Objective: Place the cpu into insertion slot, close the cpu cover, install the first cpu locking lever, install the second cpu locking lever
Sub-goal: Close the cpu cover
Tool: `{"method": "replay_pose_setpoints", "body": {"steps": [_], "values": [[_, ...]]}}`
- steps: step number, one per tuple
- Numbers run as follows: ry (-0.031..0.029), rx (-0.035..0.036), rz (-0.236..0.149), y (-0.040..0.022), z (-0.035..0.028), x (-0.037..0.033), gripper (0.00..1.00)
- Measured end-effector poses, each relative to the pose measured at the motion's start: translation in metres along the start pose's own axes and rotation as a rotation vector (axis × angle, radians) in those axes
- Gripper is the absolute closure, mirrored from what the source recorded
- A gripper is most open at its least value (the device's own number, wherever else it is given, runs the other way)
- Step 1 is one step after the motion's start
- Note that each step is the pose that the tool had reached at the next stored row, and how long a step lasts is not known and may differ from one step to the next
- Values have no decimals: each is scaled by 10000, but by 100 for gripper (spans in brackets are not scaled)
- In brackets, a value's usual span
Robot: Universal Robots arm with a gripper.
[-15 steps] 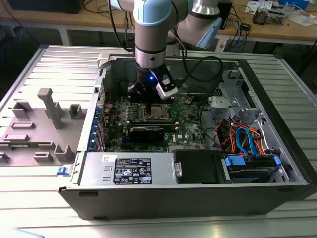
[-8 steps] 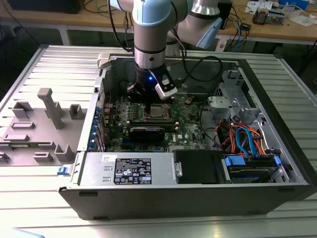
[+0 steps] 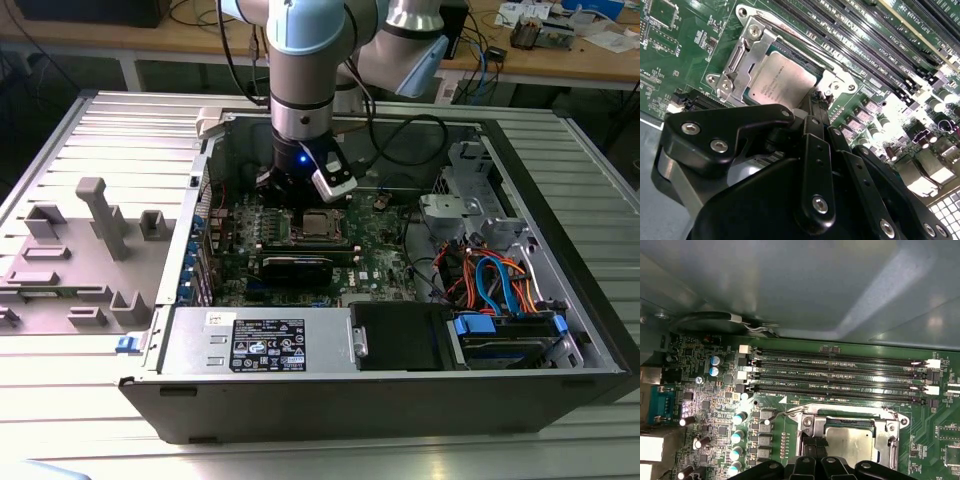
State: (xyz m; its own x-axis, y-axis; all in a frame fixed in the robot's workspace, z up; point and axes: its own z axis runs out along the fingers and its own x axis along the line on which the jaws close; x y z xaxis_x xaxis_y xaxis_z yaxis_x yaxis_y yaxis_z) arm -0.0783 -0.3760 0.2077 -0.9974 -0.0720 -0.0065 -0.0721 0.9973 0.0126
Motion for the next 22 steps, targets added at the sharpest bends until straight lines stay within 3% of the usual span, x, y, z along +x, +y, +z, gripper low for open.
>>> {"method": "replay_pose_setpoints", "body": {"steps": [15, 18, 22], "values": [[1, 1, 0, 0, 37, 8, 89], [-10, -15, 0, 3, 20, 7, 89], [-1, -1, 0, 2, -64, 8, 89]]}}
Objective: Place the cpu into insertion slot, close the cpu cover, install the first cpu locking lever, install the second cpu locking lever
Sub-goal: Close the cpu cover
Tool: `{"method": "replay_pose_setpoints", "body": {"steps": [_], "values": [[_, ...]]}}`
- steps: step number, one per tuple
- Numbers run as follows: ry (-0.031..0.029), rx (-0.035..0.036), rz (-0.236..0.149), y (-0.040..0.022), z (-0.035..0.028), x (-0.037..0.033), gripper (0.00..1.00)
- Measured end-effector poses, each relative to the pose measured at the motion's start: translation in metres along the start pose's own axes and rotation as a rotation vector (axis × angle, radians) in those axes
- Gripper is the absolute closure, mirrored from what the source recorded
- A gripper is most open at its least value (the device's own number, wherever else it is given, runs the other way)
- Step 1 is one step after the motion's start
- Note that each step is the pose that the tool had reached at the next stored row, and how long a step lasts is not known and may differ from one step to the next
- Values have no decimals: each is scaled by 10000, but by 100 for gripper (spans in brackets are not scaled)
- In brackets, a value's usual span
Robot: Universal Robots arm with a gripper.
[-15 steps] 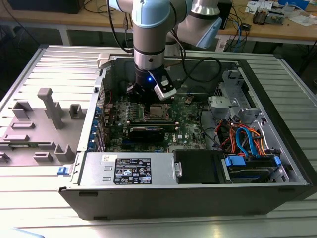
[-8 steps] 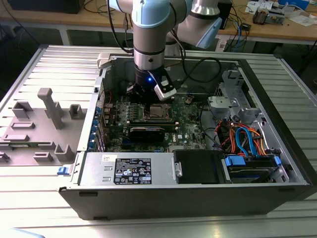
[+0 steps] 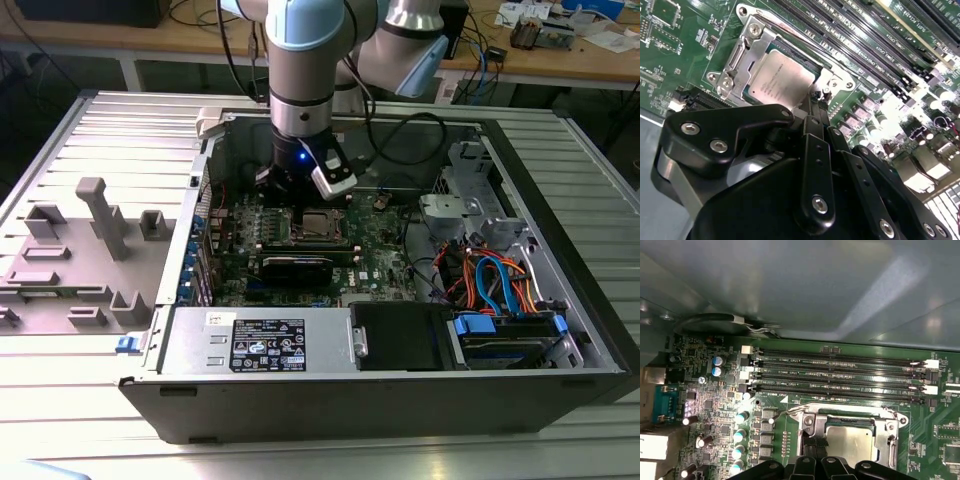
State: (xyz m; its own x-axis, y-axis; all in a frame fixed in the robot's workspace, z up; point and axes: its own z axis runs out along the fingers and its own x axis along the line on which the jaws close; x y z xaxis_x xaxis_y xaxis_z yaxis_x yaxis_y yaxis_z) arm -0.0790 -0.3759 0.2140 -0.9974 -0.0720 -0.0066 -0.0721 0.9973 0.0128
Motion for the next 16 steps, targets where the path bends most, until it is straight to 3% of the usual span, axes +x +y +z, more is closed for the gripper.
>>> {"method": "replay_pose_setpoints", "body": {"steps": [8, 13, 16], "values": [[-1, -1, 0, 2, -171, -2, 89], [-1, -10, -1, 1, -173, -8, 89], [-2, -12, 1, -9, -172, -91, 89]]}}
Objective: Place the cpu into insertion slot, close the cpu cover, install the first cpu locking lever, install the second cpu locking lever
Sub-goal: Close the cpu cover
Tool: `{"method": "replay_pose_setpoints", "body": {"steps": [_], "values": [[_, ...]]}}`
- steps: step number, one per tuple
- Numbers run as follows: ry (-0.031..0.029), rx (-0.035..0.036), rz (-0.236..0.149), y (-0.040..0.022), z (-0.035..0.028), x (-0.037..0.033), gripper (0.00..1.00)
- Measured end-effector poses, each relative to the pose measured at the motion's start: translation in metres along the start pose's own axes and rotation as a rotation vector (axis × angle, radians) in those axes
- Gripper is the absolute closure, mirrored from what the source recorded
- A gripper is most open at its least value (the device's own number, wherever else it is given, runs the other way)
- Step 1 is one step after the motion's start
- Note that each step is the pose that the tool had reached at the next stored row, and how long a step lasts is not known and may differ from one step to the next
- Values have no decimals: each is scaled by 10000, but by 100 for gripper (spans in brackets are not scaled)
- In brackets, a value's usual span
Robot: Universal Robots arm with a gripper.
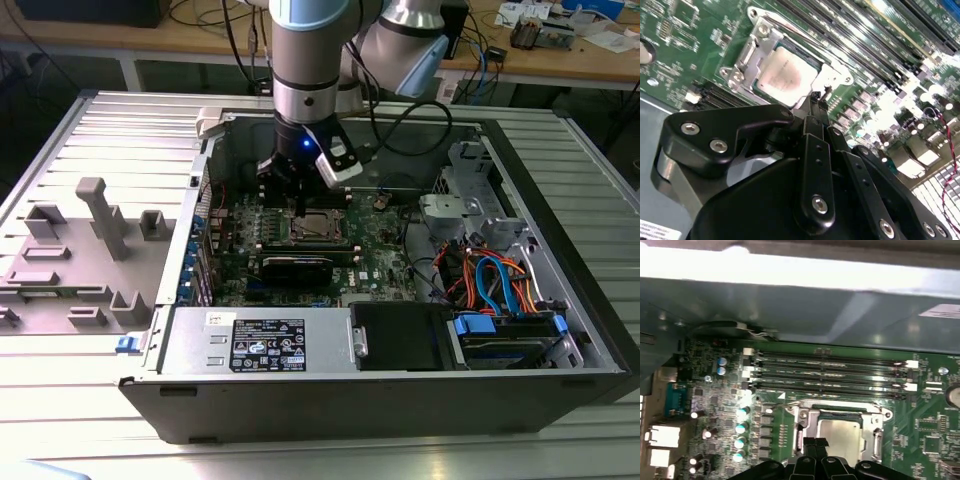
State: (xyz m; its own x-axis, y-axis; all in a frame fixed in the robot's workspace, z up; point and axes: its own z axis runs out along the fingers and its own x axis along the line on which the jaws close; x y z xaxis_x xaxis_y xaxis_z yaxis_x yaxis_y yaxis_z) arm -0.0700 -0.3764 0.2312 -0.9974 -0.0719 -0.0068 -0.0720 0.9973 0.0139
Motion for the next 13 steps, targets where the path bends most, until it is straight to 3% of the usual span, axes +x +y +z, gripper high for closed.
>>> {"method": "replay_pose_setpoints", "body": {"steps": [3, 8, 11, 13], "values": [[-2, -7, -2, -12, 1, -103, 89], [-2, -35, 0, -13, -51, -109, 89], [-93, -51, -4, -17, -51, -111, 89], [-98, -51, -2, -20, -51, -118, 89]]}}
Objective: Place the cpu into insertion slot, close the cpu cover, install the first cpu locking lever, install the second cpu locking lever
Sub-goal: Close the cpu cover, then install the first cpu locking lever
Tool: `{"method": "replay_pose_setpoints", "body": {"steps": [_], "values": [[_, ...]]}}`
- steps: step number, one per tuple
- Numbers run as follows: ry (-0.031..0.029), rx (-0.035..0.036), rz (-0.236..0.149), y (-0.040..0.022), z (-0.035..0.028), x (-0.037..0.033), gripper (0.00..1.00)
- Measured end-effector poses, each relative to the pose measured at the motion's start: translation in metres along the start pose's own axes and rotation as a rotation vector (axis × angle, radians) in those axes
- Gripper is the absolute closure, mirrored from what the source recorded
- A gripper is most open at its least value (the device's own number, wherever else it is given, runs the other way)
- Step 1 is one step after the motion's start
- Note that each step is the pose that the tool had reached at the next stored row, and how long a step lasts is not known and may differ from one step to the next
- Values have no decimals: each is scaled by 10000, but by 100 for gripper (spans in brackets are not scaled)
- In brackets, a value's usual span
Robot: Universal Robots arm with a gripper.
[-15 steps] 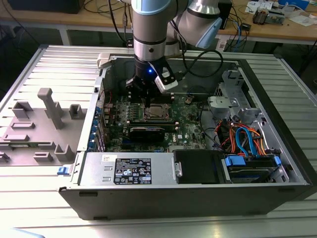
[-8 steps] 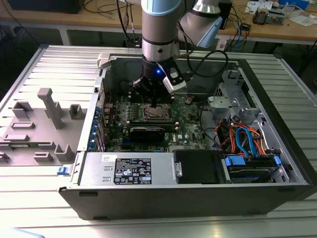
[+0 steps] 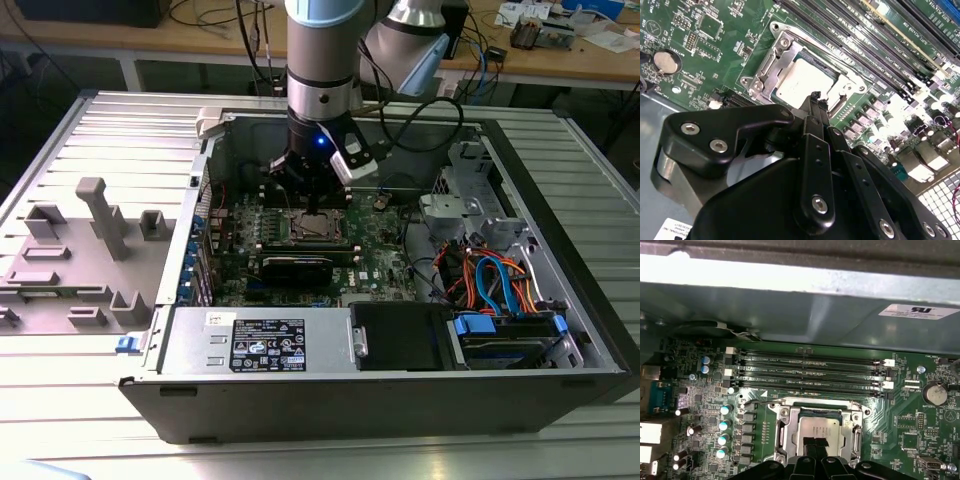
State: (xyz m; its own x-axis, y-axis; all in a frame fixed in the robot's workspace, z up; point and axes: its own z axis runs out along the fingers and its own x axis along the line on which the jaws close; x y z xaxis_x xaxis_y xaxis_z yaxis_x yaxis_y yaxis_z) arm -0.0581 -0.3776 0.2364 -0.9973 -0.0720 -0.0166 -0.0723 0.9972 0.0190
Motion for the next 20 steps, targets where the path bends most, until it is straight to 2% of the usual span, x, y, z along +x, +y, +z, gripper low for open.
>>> {"method": "replay_pose_setpoints", "body": {"steps": [3, 6, 12, 20], "values": [[1, 2, 0, -22, 0, -23, 89], [-2, -4, 0, -89, 3, -23, 89], [0, -1, 0, -96, 5, -87, 89], [0, -1, 1, -96, 5, -88, 89]]}}
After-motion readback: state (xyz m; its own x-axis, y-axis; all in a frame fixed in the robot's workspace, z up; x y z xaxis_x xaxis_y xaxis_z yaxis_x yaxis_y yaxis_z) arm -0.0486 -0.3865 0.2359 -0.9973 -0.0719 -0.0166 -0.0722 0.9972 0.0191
